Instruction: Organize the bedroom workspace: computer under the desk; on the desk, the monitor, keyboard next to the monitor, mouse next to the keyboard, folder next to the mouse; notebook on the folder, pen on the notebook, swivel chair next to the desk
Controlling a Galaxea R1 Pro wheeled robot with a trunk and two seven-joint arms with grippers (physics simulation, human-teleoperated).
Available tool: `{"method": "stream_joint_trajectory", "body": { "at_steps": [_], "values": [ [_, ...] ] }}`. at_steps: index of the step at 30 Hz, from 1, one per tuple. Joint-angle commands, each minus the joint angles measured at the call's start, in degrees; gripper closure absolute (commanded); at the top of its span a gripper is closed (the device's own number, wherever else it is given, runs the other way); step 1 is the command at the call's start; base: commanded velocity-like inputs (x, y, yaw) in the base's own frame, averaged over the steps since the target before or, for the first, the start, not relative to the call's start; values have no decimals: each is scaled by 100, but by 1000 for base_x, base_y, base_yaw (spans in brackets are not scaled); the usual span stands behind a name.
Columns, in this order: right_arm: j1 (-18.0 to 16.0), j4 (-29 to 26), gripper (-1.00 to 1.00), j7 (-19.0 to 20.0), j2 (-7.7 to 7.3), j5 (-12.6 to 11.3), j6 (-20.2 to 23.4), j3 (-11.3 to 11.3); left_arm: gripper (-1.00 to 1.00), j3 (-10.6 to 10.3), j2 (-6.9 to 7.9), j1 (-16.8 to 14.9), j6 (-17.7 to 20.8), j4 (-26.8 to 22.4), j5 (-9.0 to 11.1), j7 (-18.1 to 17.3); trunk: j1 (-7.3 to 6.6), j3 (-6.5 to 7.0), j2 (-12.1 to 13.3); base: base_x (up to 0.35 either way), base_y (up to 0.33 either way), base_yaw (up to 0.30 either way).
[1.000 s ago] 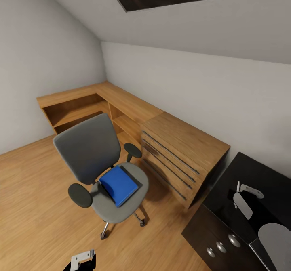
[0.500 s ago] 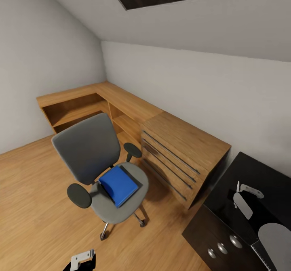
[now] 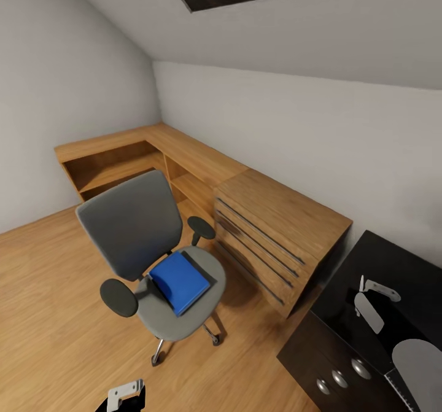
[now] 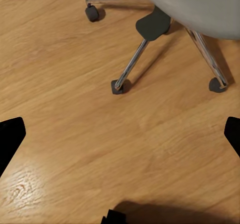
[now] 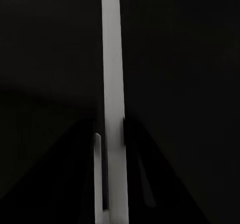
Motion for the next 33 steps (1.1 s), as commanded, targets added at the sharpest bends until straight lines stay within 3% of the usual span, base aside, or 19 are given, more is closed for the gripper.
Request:
{"method": "stream_joint_trajectory", "body": {
  "at_steps": [1,13,22,23,33],
  "values": [
    [-3,-10,100,-39,-4,-39,28,18,-100,-42,0,-13,-31,-20,0,40,24,-27,-50,0,0,0],
    [-3,-18,100,-40,-19,-39,34,8,-100,-42,0,-13,-28,-20,0,40,288,-243,-531,0,0,0],
    [-3,-18,100,-48,-22,-39,34,6,-100,-42,0,-13,-28,-20,0,40,288,-243,-531,0,0,0],
    [-3,-18,-100,-50,-22,-39,34,5,-100,-42,0,-13,-27,-20,0,40,288,-243,-531,0,0,0],
    [-3,-18,-100,-66,-22,-38,34,1,-100,-42,8,-13,-29,-20,0,40,288,-243,-531,0,0,0]
  ]
}}
